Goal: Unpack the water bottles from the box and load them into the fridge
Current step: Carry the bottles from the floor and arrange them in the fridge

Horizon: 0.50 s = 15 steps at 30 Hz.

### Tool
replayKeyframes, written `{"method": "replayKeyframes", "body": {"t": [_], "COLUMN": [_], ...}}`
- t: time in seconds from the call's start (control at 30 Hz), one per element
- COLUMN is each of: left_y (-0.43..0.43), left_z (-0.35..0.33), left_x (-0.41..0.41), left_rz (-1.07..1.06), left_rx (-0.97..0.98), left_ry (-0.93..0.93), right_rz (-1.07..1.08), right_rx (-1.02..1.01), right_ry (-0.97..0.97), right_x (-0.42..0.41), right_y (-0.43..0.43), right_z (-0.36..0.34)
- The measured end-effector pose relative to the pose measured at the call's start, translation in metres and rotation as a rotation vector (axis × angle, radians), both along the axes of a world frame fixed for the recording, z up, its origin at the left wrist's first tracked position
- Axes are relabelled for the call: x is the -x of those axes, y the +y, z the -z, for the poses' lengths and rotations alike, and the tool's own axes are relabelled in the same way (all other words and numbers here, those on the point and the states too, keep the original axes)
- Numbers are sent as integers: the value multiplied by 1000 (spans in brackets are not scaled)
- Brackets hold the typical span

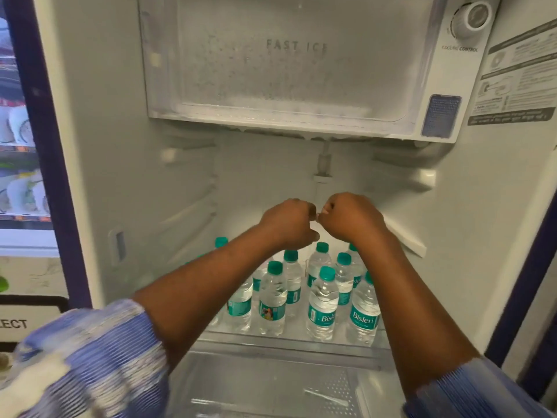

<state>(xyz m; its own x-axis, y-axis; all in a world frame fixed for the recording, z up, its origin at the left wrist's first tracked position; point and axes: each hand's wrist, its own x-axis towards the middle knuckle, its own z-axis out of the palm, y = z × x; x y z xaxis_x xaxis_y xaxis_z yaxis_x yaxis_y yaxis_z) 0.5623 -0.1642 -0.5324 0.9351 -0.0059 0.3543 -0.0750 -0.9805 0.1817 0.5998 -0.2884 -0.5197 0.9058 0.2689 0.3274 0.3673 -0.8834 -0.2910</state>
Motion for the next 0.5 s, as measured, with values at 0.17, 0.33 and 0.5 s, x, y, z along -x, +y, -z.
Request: {"method": "replayKeyframes", "body": {"t": [0.17, 0.33, 0.5], "left_y": [38, 75, 110], "left_z": [-13, -3, 14], "left_x": [60, 126, 181], "left_rz": [-38, -76, -86], "left_rx": [-21, -33, -11], "left_ry": [9, 8, 73], "right_rz": [-228, -393, -549], "right_rx": [-57, -5, 44], "right_ry": [57, 140, 177], "right_x": [58, 105, 142], "right_y": [15, 44, 83], "right_z": [-13, -8, 7]}}
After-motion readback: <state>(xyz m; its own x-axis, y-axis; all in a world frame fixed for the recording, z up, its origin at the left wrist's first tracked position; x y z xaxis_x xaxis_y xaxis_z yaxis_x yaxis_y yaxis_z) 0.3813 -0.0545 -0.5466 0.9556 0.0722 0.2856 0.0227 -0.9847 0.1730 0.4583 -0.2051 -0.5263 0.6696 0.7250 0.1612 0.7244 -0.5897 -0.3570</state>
